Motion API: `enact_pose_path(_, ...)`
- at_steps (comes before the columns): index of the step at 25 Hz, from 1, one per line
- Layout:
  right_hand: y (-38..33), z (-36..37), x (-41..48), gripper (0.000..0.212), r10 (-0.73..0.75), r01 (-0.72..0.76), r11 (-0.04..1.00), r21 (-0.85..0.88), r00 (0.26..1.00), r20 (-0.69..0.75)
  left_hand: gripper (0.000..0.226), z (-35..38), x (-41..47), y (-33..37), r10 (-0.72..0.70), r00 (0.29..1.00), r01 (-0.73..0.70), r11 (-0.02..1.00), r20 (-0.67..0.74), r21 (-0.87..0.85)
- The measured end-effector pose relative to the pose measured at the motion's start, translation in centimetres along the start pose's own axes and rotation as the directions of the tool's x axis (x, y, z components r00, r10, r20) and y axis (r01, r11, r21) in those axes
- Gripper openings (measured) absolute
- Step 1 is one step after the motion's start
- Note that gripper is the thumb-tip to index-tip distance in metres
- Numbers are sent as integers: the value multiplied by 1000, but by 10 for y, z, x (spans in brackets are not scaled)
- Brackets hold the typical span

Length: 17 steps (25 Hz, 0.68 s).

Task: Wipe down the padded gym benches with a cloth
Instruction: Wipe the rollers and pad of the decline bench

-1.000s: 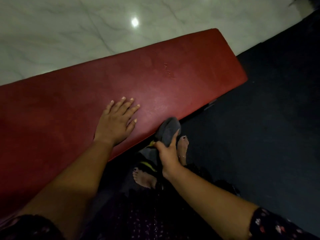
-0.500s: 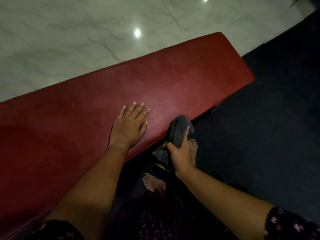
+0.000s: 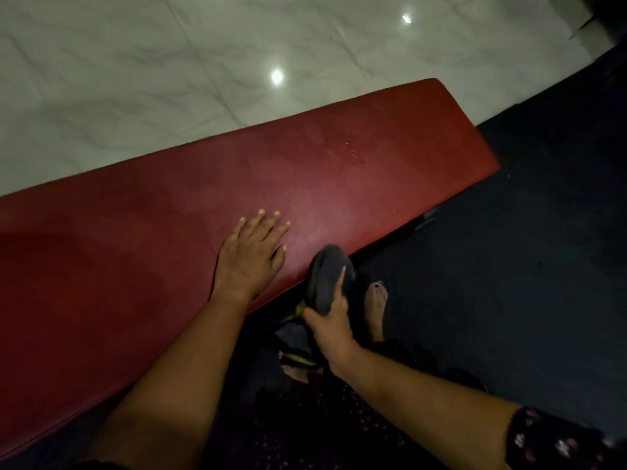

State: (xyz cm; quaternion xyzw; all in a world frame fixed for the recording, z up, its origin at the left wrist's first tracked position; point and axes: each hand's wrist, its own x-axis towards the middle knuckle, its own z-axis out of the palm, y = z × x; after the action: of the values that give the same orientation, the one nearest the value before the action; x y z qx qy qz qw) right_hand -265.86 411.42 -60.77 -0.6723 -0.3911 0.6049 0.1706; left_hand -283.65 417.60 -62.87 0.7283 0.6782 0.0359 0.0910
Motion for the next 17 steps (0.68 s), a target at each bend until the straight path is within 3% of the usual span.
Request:
enact_pose_path(1, 5, 4, -10, 102, -29, 29, 1000, -7, 997, 65, 52, -1, -3, -1, -5, 1000, 5, 1000, -2, 3)
enact_pose_path(3, 3, -13, -5, 95, -55, 55, 999, 2, 997, 51, 51, -3, -11, -2, -19, 1000, 19, 1000, -8, 9)
enact_pose_path(7, -14, -48, 22, 90, -27, 42, 997, 66, 976, -218, 51, -1, -18, -3, -54, 998, 55, 998, -26, 26)
enact_pose_path(11, -15, -4, 6, 97, 18, -21, 999, -47, 997, -77, 51, 0, -17, -3, -58, 998, 58, 998, -31, 22)
enact_pose_path(15, -4, 9, -24, 100, -106, 123, 967, -224, 990, 88, 52, -4, -25, -2, -80, 997, 81, 995, -19, 57)
enact_pose_path(17, -6, -12, -14, 97, -119, 118, 958, -260, 993, 12, 52, -6, -34, -5, -81, 997, 81, 994, -10, 77)
